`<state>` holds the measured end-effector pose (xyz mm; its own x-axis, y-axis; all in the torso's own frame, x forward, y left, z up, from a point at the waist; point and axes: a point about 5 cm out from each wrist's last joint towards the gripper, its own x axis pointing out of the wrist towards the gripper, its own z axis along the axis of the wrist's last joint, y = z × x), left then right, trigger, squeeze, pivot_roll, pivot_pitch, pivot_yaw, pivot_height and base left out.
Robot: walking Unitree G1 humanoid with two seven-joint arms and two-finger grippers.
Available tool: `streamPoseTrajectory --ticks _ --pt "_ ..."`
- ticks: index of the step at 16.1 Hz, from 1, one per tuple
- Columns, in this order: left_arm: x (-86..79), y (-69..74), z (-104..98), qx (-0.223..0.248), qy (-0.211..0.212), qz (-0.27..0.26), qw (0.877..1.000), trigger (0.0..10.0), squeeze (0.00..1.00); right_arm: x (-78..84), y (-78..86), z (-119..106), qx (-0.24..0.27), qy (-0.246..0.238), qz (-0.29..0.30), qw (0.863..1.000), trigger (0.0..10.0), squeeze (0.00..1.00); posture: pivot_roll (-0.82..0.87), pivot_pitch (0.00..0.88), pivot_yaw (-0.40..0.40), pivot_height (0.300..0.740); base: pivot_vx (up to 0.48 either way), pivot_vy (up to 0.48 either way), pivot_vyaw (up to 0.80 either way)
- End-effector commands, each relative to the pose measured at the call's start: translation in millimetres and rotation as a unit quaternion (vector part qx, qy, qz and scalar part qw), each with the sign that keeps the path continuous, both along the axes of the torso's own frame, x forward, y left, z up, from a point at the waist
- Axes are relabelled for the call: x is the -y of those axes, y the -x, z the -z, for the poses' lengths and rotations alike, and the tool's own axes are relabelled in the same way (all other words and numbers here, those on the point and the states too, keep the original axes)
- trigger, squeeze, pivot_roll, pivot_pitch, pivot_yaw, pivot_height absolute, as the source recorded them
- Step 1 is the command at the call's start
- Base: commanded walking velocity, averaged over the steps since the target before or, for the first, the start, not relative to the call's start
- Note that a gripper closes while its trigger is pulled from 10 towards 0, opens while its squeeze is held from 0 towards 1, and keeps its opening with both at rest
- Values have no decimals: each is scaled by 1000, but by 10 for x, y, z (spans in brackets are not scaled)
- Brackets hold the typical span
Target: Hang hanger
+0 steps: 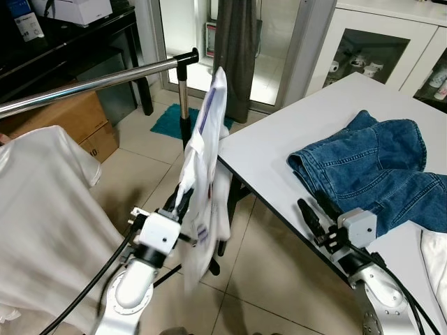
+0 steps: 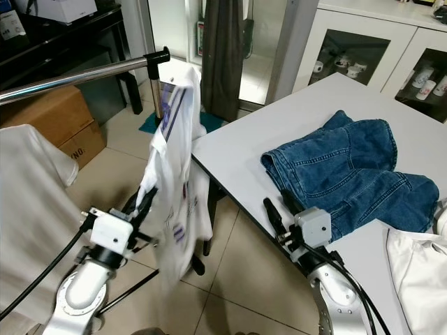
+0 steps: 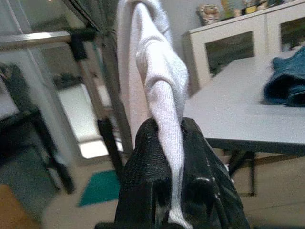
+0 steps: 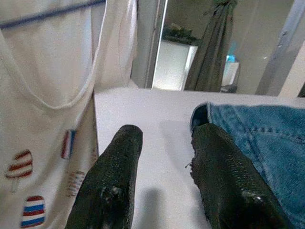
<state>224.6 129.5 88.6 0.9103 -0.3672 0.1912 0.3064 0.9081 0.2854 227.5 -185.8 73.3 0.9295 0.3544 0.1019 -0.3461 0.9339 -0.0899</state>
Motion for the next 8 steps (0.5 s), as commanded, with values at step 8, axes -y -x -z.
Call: streamPoseTrajectory --ticks 8 --pt "135 -32 -15 -27 15 41 999 10000 0 44 15 -105 15 -10 31 999 10000 0 125 11 -16 740 0 -68 -800"
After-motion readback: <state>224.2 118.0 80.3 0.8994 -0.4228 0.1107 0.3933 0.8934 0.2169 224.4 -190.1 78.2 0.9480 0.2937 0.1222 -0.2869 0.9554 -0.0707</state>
